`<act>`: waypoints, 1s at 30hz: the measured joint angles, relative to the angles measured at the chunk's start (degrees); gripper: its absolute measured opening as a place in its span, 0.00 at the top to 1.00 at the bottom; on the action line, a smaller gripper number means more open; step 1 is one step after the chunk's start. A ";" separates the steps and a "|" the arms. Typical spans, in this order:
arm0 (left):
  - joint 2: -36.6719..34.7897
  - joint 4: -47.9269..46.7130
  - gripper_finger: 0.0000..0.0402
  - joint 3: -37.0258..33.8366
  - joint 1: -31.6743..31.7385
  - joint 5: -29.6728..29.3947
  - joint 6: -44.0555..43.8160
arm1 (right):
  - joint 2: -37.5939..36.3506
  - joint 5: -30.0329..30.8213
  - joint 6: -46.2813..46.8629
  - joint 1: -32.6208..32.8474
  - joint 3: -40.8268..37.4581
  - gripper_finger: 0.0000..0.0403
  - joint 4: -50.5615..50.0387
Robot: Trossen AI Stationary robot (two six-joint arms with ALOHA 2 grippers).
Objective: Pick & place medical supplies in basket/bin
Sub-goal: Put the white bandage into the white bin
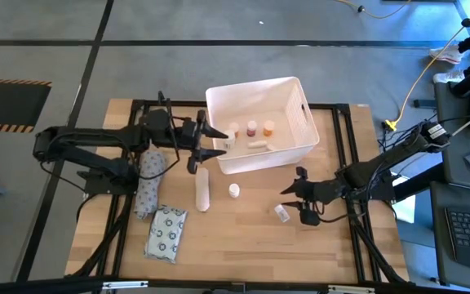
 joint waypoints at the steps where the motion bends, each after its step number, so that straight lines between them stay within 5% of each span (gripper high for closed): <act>1: 0.20 0.07 0.46 0.00 0.02 0.00 0.00 | 0.00 0.00 -0.57 0.00 -0.15 0.58 0.87; 11: 0.41 -1.59 0.41 0.00 -0.35 2.73 -4.23 | 0.00 -0.01 -6.73 0.00 -0.20 0.58 1.03; 22: 0.38 -1.91 0.14 0.00 -5.65 3.61 -0.55 | 0.02 -0.02 -3.47 0.00 -0.23 0.58 -0.35; 30: 0.19 -11.72 0.12 -0.02 -8.26 3.56 -3.51 | 0.02 -0.02 -3.83 0.00 -0.23 0.58 -1.07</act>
